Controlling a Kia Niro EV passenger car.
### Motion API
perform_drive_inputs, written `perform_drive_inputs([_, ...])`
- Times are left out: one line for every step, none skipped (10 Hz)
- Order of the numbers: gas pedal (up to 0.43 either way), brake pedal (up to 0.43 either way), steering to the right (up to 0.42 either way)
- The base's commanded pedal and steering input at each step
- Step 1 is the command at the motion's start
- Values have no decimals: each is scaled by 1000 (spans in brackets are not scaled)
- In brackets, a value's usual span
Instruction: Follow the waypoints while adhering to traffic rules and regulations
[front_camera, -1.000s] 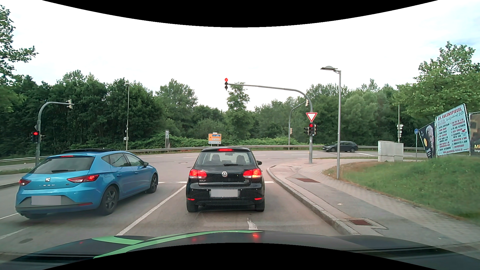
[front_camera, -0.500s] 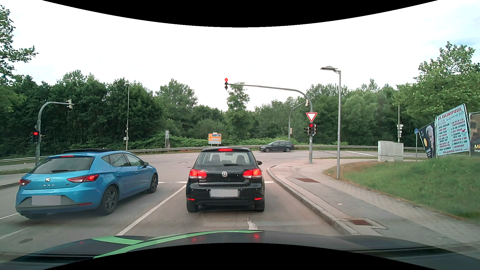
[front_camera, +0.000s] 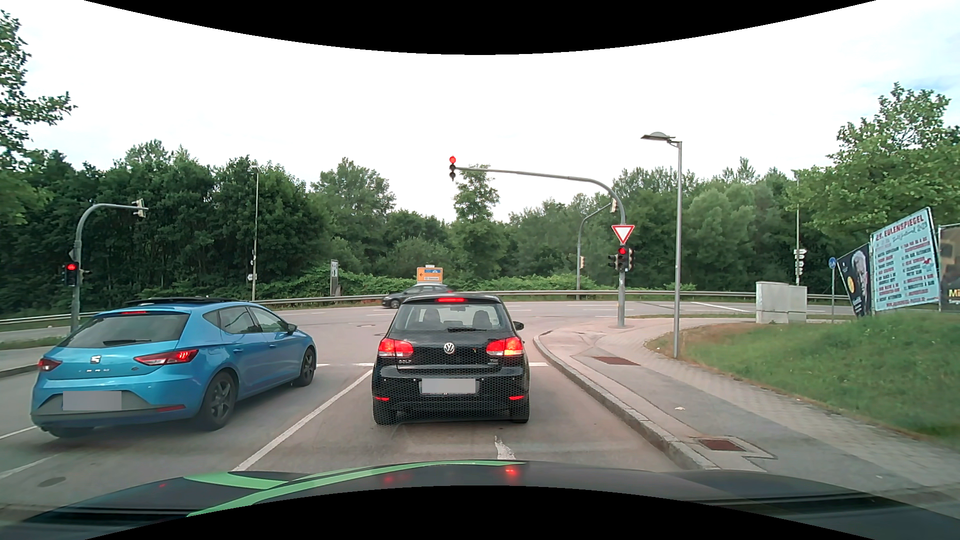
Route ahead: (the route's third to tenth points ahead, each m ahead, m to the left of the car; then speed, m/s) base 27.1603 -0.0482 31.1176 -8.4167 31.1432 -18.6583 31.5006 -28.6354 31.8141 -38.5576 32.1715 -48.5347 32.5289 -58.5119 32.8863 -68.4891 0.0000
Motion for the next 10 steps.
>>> perform_drive_inputs([0,415,-16])
perform_drive_inputs([0,415,-16])
perform_drive_inputs([0,415,-16])
perform_drive_inputs([0,409,-17])
perform_drive_inputs([0,415,-17])
perform_drive_inputs([0,415,-17])
perform_drive_inputs([0,415,-17])
perform_drive_inputs([0,409,-17])
perform_drive_inputs([0,415,-16])
perform_drive_inputs([0,409,-16])
